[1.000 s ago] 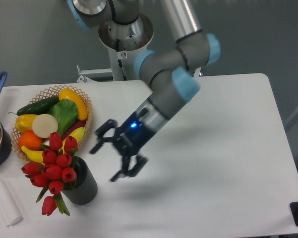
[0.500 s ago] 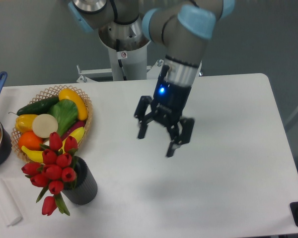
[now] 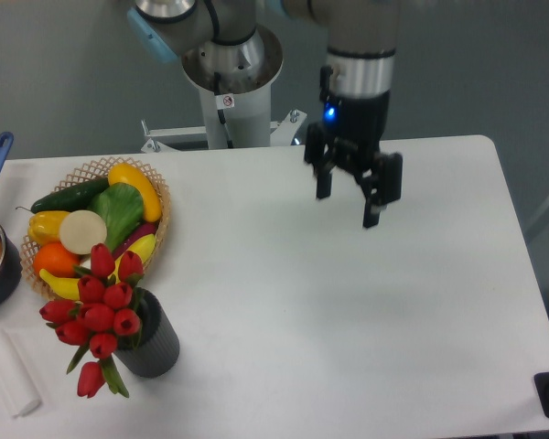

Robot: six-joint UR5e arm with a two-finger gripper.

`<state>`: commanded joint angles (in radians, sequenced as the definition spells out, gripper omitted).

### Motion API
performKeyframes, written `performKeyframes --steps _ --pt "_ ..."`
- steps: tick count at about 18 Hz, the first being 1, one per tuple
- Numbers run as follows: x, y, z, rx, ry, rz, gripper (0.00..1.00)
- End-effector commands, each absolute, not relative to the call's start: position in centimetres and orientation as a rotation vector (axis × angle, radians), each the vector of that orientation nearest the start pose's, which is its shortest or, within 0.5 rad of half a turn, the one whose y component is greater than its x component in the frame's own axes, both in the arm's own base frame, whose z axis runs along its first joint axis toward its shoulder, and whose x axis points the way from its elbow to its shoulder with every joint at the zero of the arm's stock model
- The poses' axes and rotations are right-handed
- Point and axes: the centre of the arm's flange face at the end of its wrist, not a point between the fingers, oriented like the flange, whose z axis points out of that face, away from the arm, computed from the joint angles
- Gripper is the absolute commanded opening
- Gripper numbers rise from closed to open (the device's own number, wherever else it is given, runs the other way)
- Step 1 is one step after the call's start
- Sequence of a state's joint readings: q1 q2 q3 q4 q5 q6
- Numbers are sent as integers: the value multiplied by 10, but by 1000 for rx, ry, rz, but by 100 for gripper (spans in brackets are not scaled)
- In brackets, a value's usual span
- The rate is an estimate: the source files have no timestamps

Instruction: Insert the flowers into the vase

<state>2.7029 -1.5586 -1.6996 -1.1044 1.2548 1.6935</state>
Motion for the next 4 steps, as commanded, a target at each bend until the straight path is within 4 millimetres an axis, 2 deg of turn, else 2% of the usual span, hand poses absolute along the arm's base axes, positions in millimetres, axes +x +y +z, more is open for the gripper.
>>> performKeyframes --steps 4 --pt "-393 365 486 -2618 834 410 100"
